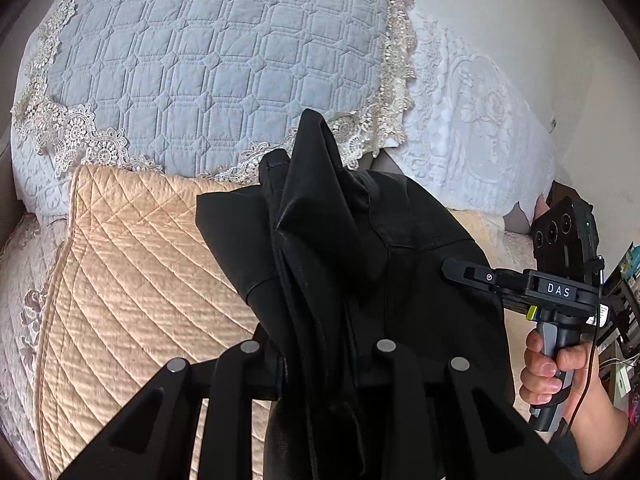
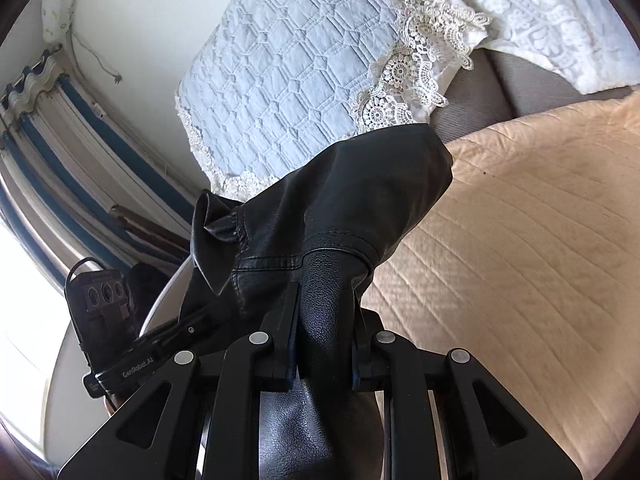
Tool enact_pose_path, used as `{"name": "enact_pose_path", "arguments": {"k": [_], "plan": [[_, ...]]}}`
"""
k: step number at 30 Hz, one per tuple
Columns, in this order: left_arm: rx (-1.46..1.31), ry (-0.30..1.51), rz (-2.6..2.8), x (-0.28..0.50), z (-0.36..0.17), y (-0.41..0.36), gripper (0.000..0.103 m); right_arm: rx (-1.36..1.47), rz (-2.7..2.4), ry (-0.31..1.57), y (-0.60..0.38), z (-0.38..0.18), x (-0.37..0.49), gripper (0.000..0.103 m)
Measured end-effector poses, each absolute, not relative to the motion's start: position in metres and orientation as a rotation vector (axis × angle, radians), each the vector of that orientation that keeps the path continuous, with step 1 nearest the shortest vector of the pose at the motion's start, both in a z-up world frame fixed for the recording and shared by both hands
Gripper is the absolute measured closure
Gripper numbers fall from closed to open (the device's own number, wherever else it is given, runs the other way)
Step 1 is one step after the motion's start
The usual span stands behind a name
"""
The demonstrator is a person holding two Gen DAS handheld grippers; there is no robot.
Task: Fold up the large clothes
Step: 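Lower the folded jacket onto the bed cover and open both grippers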
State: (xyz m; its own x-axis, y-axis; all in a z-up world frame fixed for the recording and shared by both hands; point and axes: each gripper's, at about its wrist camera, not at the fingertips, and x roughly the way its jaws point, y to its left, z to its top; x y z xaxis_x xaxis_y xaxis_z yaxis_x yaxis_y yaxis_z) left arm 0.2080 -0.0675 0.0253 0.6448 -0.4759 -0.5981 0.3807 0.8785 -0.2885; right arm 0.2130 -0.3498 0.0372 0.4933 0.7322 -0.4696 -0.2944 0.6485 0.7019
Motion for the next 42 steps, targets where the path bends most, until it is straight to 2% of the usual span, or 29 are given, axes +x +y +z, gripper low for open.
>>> {"name": "enact_pose_path", "arguments": {"k": [5, 7, 9, 14, 19, 23, 26, 34, 36, 38, 39, 41, 42], "plan": [[-0.143, 0.853, -0.405, 0.261, -0.036, -0.062, 0.077, 0.584, 0.553, 0.936, -0.341, -0.004, 0.257, 0.072], [-0.168, 0.888, -0.370, 0.269, -0.062, -0.052, 0.065, 0.544, 0.466, 0.994, -0.342, -0.026, 0.267, 0.072], [-0.258, 0.876, -0.392, 0.265, -0.069, -0.037, 0.063, 0.583, 0.480, 0.997, -0.348, -0.034, 0.268, 0.072], [-0.285, 0.846, -0.358, 0.240, -0.053, -0.020, 0.064, 0.496, 0.471, 0.942, -0.351, -0.013, 0.253, 0.072], [-0.198, 0.714, -0.415, 0.185, -0.011, -0.036, 0.066, 0.410, 0.539, 0.864, -0.336, 0.014, 0.221, 0.072], [-0.076, 0.770, -0.368, 0.167, -0.035, -0.056, 0.068, 0.284, 0.567, 0.869, -0.312, 0.010, 0.190, 0.072], [-0.076, 0.782, -0.352, 0.169, -0.055, -0.053, 0.069, 0.189, 0.550, 0.949, -0.294, -0.014, 0.188, 0.072], [-0.111, 0.752, -0.257, 0.132, -0.034, -0.053, 0.069, 0.135, 0.520, 0.920, -0.302, 0.005, 0.165, 0.072], [-0.113, 0.745, -0.249, 0.116, -0.031, -0.056, 0.066, 0.117, 0.526, 0.906, -0.306, 0.012, 0.148, 0.070], [-0.124, 0.755, -0.257, 0.102, -0.032, -0.058, 0.061, 0.116, 0.524, 0.898, -0.312, 0.014, 0.131, 0.057], [-0.121, 0.755, -0.255, 0.095, -0.032, -0.061, 0.059, 0.118, 0.522, 0.892, -0.316, 0.016, 0.121, 0.055], [-0.084, 0.746, -0.242, 0.082, -0.032, -0.067, 0.055, 0.117, 0.513, 0.876, -0.321, 0.018, 0.105, 0.053], [-0.065, 0.744, -0.234, 0.078, -0.032, -0.070, 0.049, 0.113, 0.503, 0.866, -0.322, 0.018, 0.097, 0.052]]}}
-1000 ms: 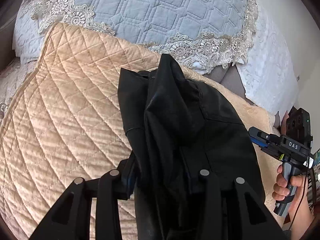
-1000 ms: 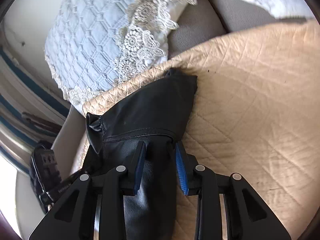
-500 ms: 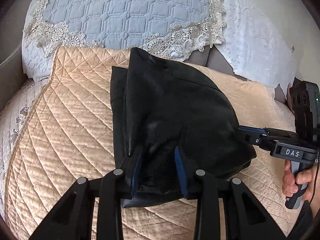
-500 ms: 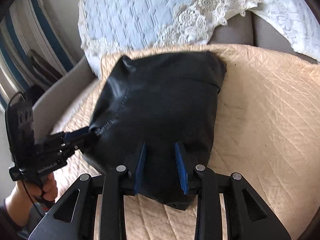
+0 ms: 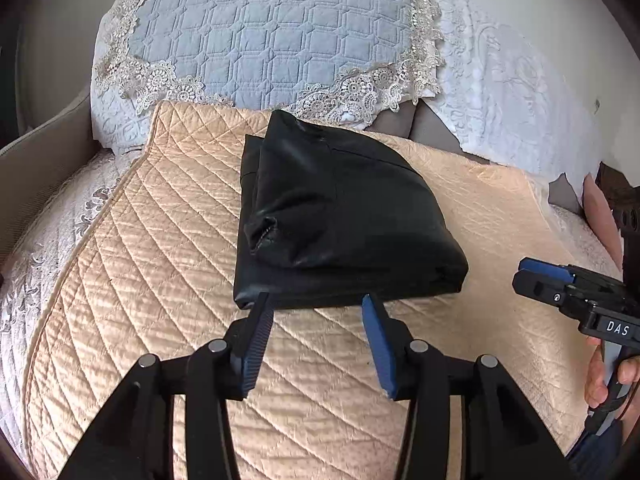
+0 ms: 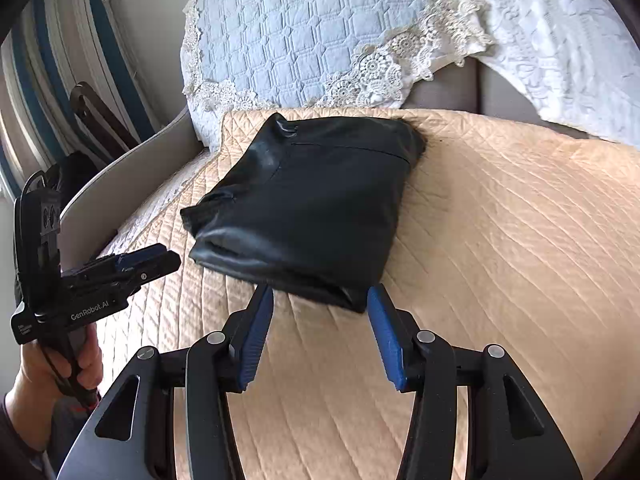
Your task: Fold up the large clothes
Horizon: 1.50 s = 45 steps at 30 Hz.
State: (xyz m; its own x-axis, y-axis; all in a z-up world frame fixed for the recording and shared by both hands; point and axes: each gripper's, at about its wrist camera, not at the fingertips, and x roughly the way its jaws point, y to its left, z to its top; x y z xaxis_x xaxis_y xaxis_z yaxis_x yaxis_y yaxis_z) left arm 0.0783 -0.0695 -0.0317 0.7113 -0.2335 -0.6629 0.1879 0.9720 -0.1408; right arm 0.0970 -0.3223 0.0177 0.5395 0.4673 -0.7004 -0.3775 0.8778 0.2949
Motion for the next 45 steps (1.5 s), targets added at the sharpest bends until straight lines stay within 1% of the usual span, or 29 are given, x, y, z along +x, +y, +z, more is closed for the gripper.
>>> {"name": "enact_pose_path", "arguments": {"k": [1, 2, 4, 11, 23, 27, 31, 45], "plan": [[-0.050, 0.740, -0.229, 0.074, -0.032, -0.071, 0.044, 0.109, 0.493, 0.856, -0.324, 0.017, 0.090, 0.049], [-0.041, 0.737, -0.225, 0.072, -0.034, -0.073, 0.042, 0.108, 0.486, 0.847, -0.326, 0.015, 0.085, 0.045], [-0.032, 0.748, -0.210, 0.071, -0.040, -0.074, 0.038, 0.105, 0.473, 0.844, -0.328, 0.008, 0.078, 0.043], [-0.032, 0.841, -0.153, 0.085, -0.064, -0.070, 0.038, 0.080, 0.465, 0.888, -0.329, -0.015, 0.081, 0.043], [-0.037, 0.887, -0.145, 0.092, -0.075, -0.070, 0.037, 0.017, 0.451, 0.922, -0.321, -0.033, 0.080, 0.043], [-0.014, 0.887, -0.148, 0.092, -0.077, -0.074, 0.033, 0.002, 0.443, 0.947, -0.317, -0.042, 0.080, 0.043], [0.021, 0.882, -0.143, 0.091, -0.078, -0.079, 0.030, -0.008, 0.443, 0.943, -0.314, -0.044, 0.079, 0.040], [0.033, 0.880, -0.139, 0.093, -0.080, -0.079, 0.026, -0.012, 0.442, 0.947, -0.311, -0.047, 0.078, 0.037]]}}
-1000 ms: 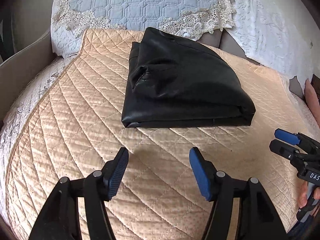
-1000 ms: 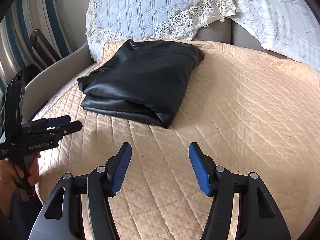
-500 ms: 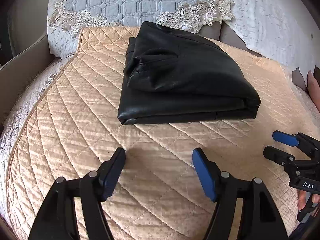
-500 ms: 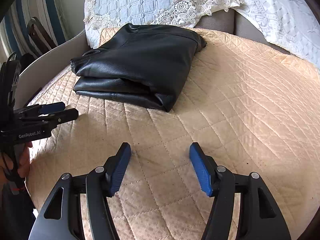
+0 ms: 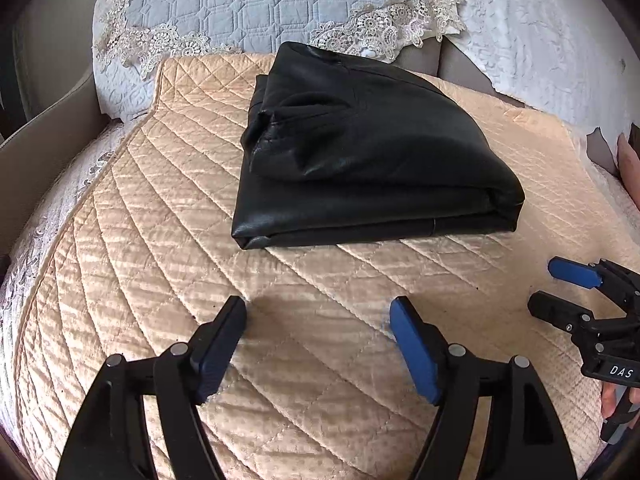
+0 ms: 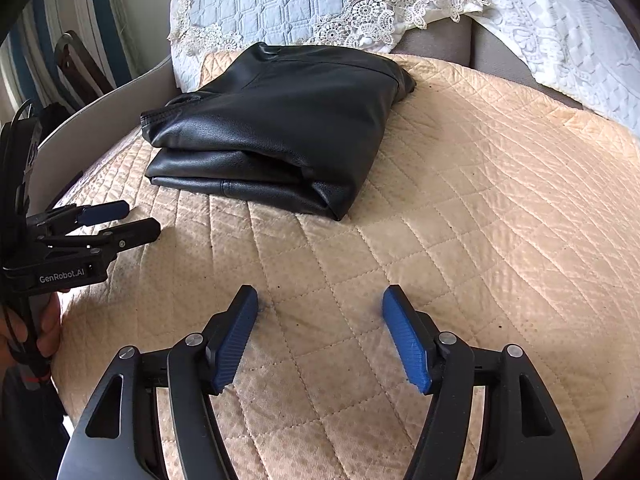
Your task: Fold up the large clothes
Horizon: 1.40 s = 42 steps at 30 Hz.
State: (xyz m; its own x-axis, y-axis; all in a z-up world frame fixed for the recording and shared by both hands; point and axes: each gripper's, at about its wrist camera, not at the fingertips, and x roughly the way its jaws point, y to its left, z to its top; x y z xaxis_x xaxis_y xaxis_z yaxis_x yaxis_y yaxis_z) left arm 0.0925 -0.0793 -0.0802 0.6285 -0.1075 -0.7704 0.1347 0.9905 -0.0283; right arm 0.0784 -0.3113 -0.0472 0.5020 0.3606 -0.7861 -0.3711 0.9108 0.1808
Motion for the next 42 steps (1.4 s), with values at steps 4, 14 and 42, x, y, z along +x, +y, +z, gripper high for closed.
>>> {"name": "enact_pose_path", "arguments": {"k": [4, 14, 42], "plan": [[0.035, 0.882, -0.137, 0.0947, -0.0808, -0.0776, 0.025, -0.013, 0.442, 0.947, -0.3105, -0.0479, 0.0782, 0.036], [0.038, 0.882, -0.136, 0.0949, -0.0817, -0.0770, 0.025, -0.010, 0.443, 0.948, -0.3090, -0.0487, 0.0775, 0.034], [0.040, 0.883, -0.132, 0.0959, -0.0829, -0.0741, 0.022, -0.008, 0.441, 0.948, -0.3077, -0.0506, 0.0769, 0.032]]}}
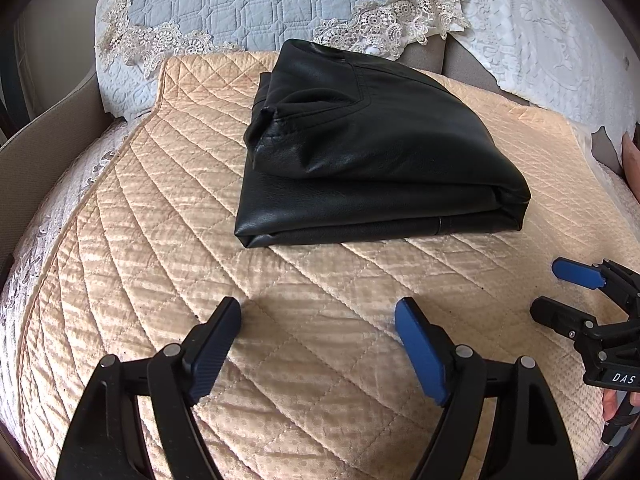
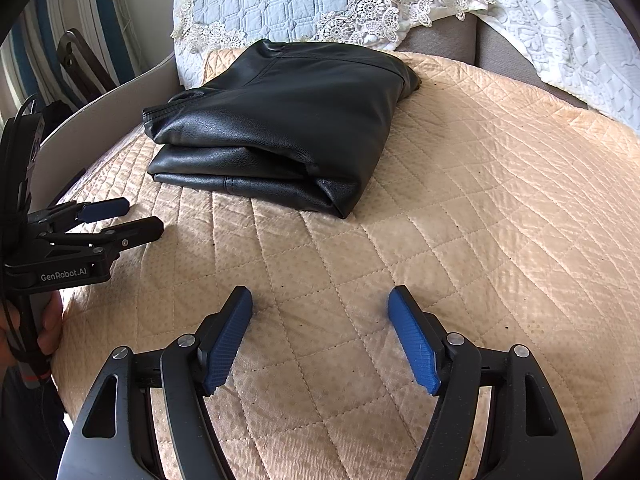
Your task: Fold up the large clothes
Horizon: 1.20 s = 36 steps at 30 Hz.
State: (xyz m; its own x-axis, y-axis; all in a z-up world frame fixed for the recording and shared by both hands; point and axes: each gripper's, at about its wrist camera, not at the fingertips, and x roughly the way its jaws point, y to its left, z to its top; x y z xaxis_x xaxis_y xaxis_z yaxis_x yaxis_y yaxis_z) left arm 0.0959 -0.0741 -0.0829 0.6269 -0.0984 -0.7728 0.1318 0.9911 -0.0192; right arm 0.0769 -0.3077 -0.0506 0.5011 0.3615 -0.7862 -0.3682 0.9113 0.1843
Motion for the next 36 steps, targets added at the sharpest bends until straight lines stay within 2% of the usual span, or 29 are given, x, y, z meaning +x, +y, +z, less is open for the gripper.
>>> {"name": "enact_pose_path", "arguments": {"k": [36], "plan": [[0.045, 0.886, -0.127, 0.0969, -0.0837, -0.0726, 0.019, -0.008, 0.444, 0.949, -0.3054, -0.0514, 0.0757, 0.030]]}}
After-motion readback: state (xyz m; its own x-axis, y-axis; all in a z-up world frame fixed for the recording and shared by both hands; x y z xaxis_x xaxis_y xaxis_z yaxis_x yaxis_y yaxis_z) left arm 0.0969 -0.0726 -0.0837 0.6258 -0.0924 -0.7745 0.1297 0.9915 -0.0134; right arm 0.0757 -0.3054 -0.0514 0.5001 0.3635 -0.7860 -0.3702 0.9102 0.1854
